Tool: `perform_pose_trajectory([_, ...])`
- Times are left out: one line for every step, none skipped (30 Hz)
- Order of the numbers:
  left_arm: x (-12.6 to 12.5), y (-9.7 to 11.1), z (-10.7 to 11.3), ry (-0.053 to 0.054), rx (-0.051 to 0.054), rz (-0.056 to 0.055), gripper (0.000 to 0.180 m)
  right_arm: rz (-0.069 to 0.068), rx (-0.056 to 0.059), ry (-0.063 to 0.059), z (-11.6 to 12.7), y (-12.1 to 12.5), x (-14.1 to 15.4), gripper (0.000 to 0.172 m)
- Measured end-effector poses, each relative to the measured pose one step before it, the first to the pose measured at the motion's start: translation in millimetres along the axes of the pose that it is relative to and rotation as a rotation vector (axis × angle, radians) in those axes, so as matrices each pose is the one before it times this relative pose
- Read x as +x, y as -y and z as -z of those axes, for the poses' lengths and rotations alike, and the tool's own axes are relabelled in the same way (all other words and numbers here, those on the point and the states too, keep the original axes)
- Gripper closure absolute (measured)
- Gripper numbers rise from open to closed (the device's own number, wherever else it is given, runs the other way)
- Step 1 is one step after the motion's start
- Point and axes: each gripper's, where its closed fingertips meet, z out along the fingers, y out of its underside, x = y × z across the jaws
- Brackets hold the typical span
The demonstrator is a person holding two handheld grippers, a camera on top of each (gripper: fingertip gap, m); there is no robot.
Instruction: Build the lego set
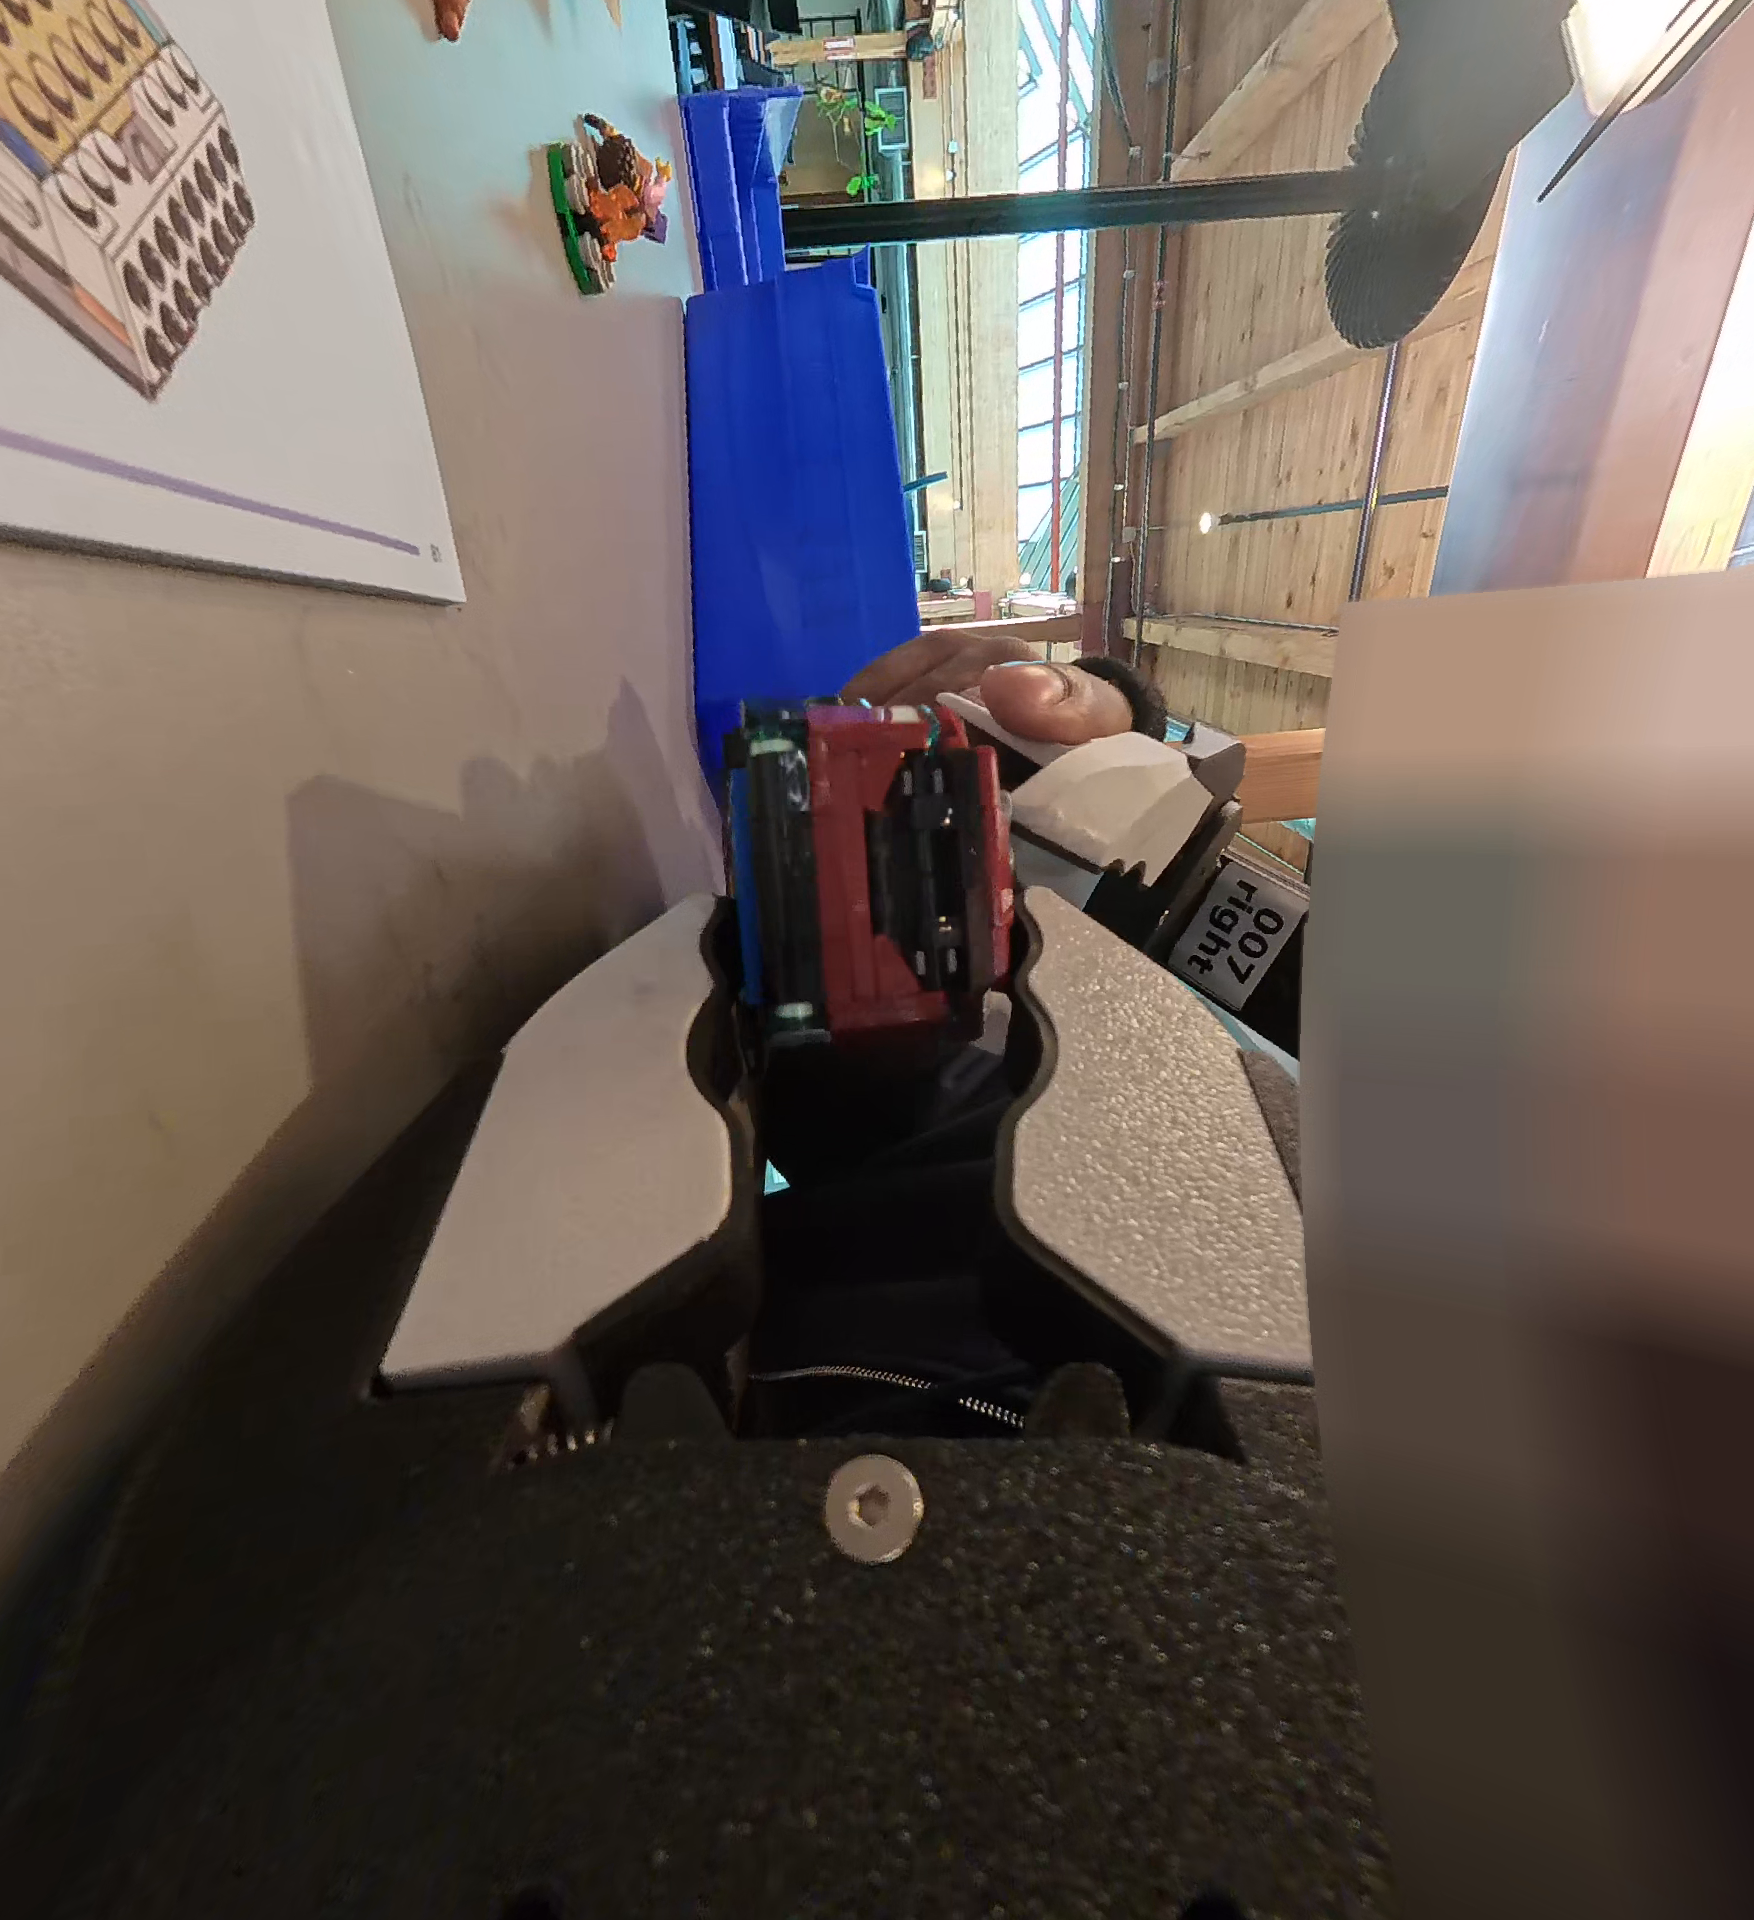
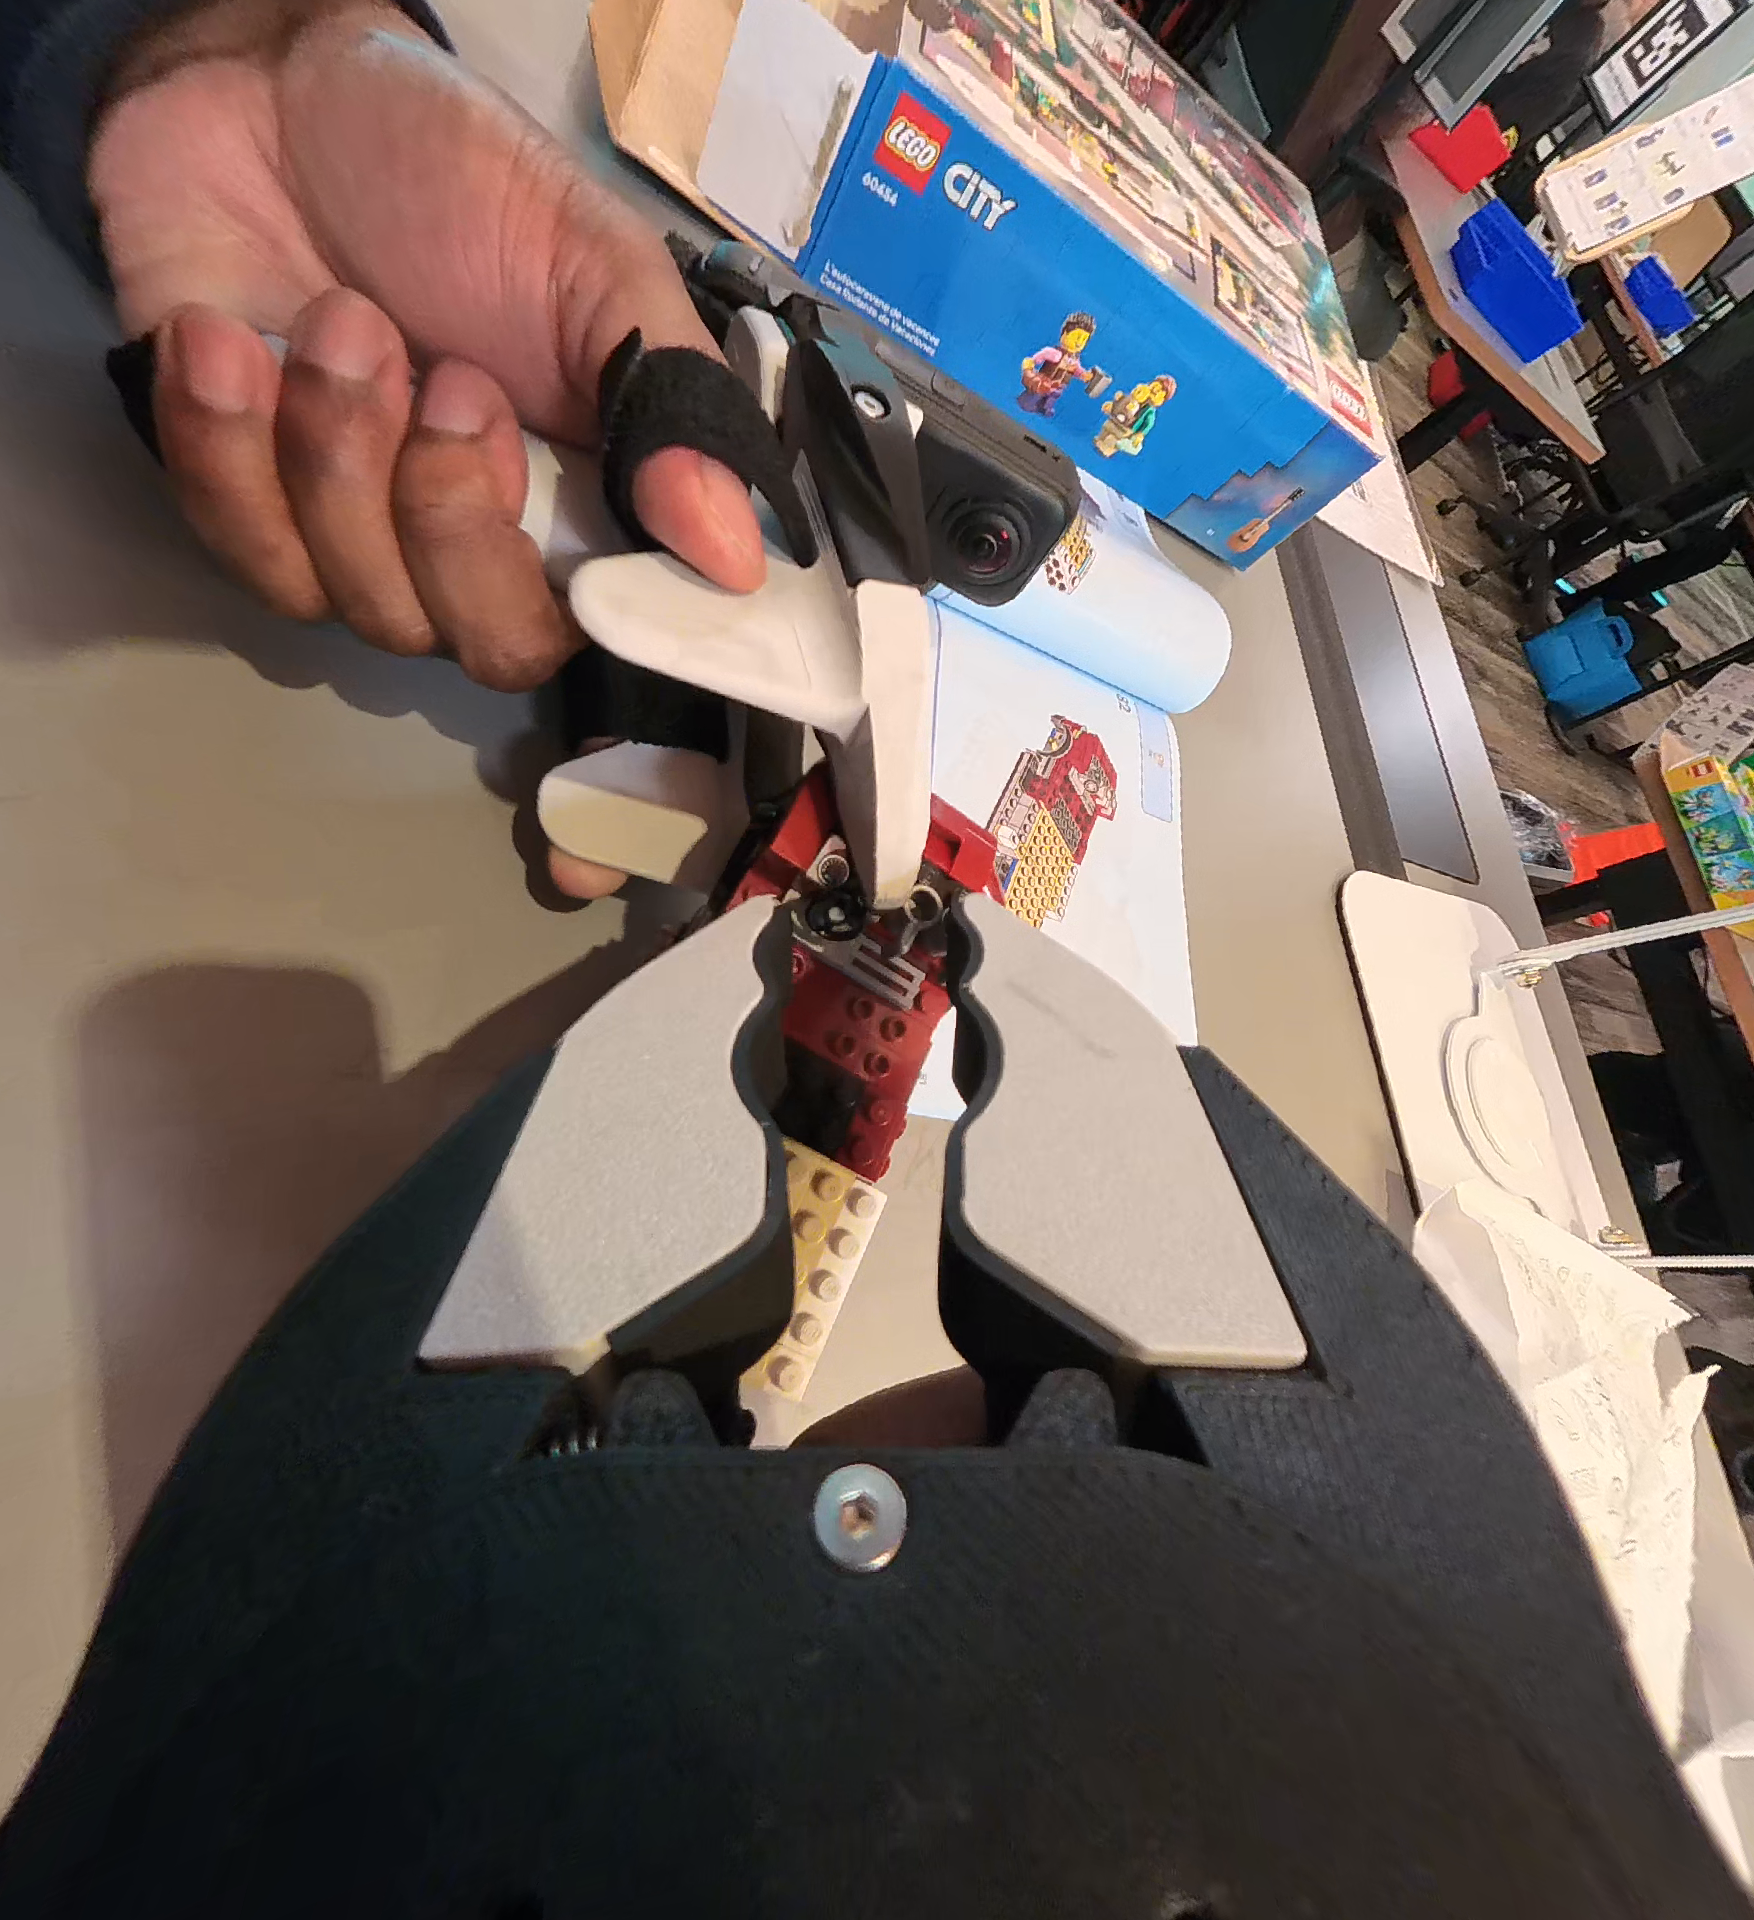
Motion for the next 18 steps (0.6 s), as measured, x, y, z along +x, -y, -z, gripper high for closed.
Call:
perform_pose_trajectory([0.21,0.25,0.12,-0.0028,0.0016,0.002,0.131,-0.0055,0.0036,0.0003,0.33,0.22,0.16,0.144])
perform_pose_trajectory([0.1,0.43,0.25,-0.0025,0.0021,0.0036,0.131,-0.0053,0.0031,0.0005,0.06,0.2,-0.02,0.143])
perform_pose_trajectory([-0.12,0.47,0.14,-0.0026,0.0029,0.0031,0.131,-0.0039,0.0028,-0.0013,0.02,0.12,0.03,0.143])
perform_pose_trajectory([-0.14,0.59,0.18,-0.0023,0.0033,0.0034,0.131,-0.003,0.0029,-0.001,0.07,0.23,-0.14,0.143])
perform_pose_trajectory([-0.24,0.62,0.31,-0.0018,0.0036,0.0039,0.131,-0.0031,0.0031,0.0004,0.14,0.22,-0.37,0.143])
perform_pose_trajectory([-0.03,1.01,0.46,-0.0027,0.0056,0.0037,0.131,-0.0043,0.0031,0.0016,0.12,0.26,-0.44,0.143])
perform_pose_trajectory([-0.09,1.08,0.39,-0.0021,0.0055,0.0027,0.132,-0.0026,0.0017,-0.003,0.2,0.15,0.18,0.143])
perform_pose_trajectory([0.12,1.05,0.53,-0.0019,0.0051,0.0015,0.131,-0.0004,0.0039,-0.0089,0.5,0.43,0.86,0.143])
perform_pose_trajectory([0.23,0.79,0.41,-0.0024,0.0035,0.001,0.132,-0.0059,0.0043,-0.0087,0.65,0.33,1.35,0.142])
perform_pose_trajectory([0.44,0.64,0.46,-0.0031,0.0018,0.0014,0.132,-0.0139,0.0015,-0.0099,0.62,-0.14,2.2,0.141])
perform_pose_trajectory([0.59,0.65,0.31,-0.0035,0.0018,0.0016,0.131,-0.0174,-0.0014,-0.0113,0.48,-0.7,2.82,0.14])
perform_pose_trajectory([0.55,0.38,0.22,-0.0031,0.0008,0.0004,0.131,-0.0163,-0.003,-0.0081,0.28,-0.88,2.15,0.139])
perform_pose_trajectory([0.38,0.25,0.18,-0.0024,0.0003,-0.0006,0.131,-0.0135,-0.0066,-0.005,0.19,-1.18,1.62,0.139])
perform_pose_trajectory([0.4,0.26,0.06,-0.0018,0.0009,-0.0006,0.131,-0.0116,-0.0106,-0.0058,0.0,-1.33,1.57,0.139])
perform_pose_trajectory([0.14,0.23,0.06,-0.0014,0.0002,-0.0005,0.131,-0.0102,-0.0094,-0.0058,-0.07,-1.21,1.49,0.138])
perform_pose_trajectory([0.11,0.02,-0.04,-0.0014,-0.0004,-0.0008,0.131,-0.0103,-0.0066,0.0012,0.19,-0.86,0.36,0.138])
perform_pose_trajectory([0.18,-0.1,-0.12,-0.0016,-0.0014,-0.0013,0.131,-0.013,-0.0054,0.006,0.05,-0.75,-0.26,0.139])
perform_pose_trajectory([0.11,-0.37,-0.23,-0.0007,-0.003,-0.0017,0.131,-0.015,-0.0048,0.0072,-0.1,-0.79,-0.38,0.139])
